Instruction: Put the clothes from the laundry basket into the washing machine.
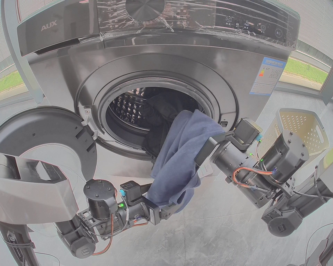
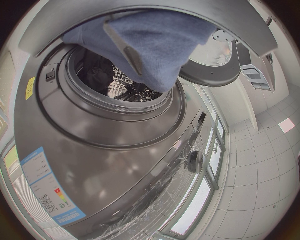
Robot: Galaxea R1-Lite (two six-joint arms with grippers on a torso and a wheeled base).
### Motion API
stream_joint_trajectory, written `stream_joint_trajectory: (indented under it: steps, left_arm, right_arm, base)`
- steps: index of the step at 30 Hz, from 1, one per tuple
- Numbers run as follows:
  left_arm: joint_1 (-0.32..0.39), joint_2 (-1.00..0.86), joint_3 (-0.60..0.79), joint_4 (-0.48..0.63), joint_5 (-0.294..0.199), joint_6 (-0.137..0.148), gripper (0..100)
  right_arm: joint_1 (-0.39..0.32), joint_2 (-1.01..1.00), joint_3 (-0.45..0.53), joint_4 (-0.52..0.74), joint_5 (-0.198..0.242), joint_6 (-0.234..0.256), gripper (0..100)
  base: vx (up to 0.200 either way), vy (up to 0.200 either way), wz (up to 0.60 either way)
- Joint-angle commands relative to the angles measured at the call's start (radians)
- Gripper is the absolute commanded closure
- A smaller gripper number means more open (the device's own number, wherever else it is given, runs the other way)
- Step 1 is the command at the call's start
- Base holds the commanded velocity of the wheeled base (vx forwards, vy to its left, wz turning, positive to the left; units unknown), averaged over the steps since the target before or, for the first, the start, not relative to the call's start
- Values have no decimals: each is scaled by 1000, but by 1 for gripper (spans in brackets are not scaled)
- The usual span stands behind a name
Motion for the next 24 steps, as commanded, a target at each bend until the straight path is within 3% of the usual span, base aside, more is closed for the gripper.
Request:
stream_joint_trajectory:
  steps: [1,20,24]
  left_arm:
    - [-15,39,-25,-1,-2,16,0]
    - [-17,194,-319,1,7,19,0]
    - [-8,223,-358,1,19,13,0]
  right_arm:
    - [5,45,-25,-1,2,0,100]
    - [59,44,-11,-1,-15,-2,100]
    - [89,16,26,-1,-38,-5,100]
  base:
    - [0,0,0]
    - [0,0,0]
    - [0,0,0]
